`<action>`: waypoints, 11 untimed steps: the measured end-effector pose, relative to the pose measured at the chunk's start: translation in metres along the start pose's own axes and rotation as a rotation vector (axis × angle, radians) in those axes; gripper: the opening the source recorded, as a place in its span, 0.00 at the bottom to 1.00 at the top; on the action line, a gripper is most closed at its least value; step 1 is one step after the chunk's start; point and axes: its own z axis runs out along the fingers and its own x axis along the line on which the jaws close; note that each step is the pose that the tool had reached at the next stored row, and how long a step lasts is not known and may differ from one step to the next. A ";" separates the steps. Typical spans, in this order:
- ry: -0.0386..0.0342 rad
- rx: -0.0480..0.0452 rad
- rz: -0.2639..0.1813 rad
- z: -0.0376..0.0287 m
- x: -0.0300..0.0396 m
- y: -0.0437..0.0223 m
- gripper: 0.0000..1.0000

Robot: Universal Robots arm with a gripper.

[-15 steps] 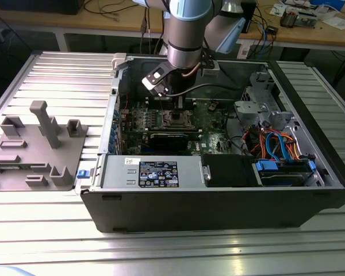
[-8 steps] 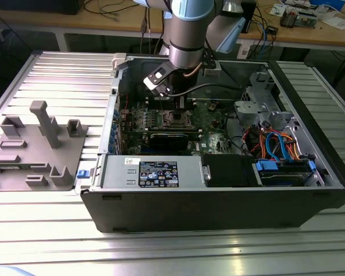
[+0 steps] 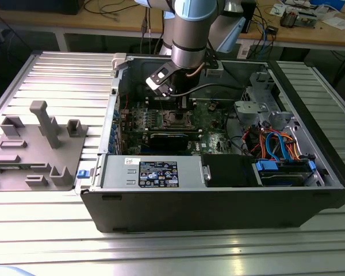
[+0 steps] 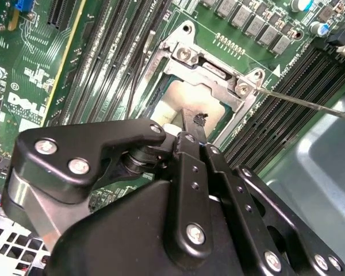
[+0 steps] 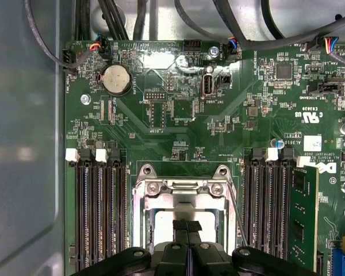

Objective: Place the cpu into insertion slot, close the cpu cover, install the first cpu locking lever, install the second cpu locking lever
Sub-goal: 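Close the cpu cover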

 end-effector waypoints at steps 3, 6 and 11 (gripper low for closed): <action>0.0005 0.0000 0.000 0.0000 0.0000 0.0009 0.11; 0.0004 0.0002 0.000 0.0000 0.0000 0.0023 0.11; 0.0005 0.0004 0.000 -0.0001 0.0000 0.0051 0.11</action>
